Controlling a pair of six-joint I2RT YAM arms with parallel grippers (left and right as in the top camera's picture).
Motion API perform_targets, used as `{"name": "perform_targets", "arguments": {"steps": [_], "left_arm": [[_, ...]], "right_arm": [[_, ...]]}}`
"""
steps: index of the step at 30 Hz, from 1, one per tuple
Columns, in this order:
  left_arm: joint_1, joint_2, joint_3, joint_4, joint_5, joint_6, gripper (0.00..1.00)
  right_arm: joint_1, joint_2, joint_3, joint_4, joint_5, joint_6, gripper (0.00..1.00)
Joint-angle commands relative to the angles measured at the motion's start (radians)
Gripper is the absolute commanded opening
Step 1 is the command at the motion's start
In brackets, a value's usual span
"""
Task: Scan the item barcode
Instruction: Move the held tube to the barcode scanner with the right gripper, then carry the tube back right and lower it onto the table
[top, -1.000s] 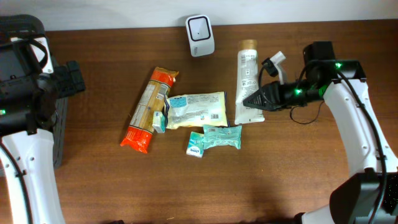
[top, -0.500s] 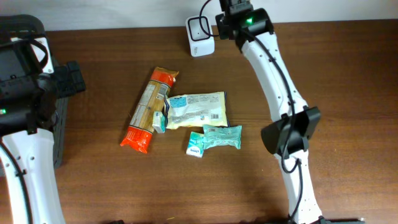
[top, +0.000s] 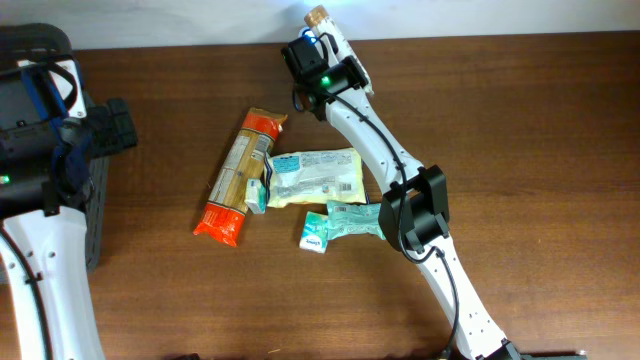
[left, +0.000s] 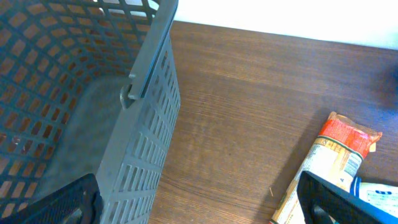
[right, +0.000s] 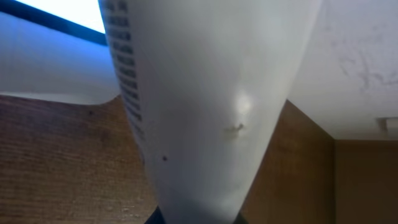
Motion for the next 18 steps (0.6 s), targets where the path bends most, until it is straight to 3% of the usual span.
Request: {"name": "perform_targets", "arguments": {"steps": [1,5,9,14,18], "left_arm": [[0.004,-0.002,0.008,0.003,-0.007,-0.009,0.99],[0.003,-0.002,0.008,0.003,-0.007,-0.009,0.99],[0.003,-0.002,0.008,0.003,-0.007,-0.009,0.99],[0.004,-0.002,0.008,0.003,-0.007,-0.009,0.99],[0.003,-0.002,0.008,0.003,-0.007,-0.009,0.99]], "right_arm": [[-0.001,-0.014,0.025,-0.058,-0.034,0.037,0.04],[-0.001,-0.058,0.051,-0.144,-0.255,0.044,0.04],[-0.031,-0.277,0.129,-0.305,-0.626,0.196,0.04],[-0.223,-0.56,0.137,-0.683,-0.715,0.27,0.04],[-0.432,-0.585,0.052,-0.7,-0.76,0.266,0.04]]}}
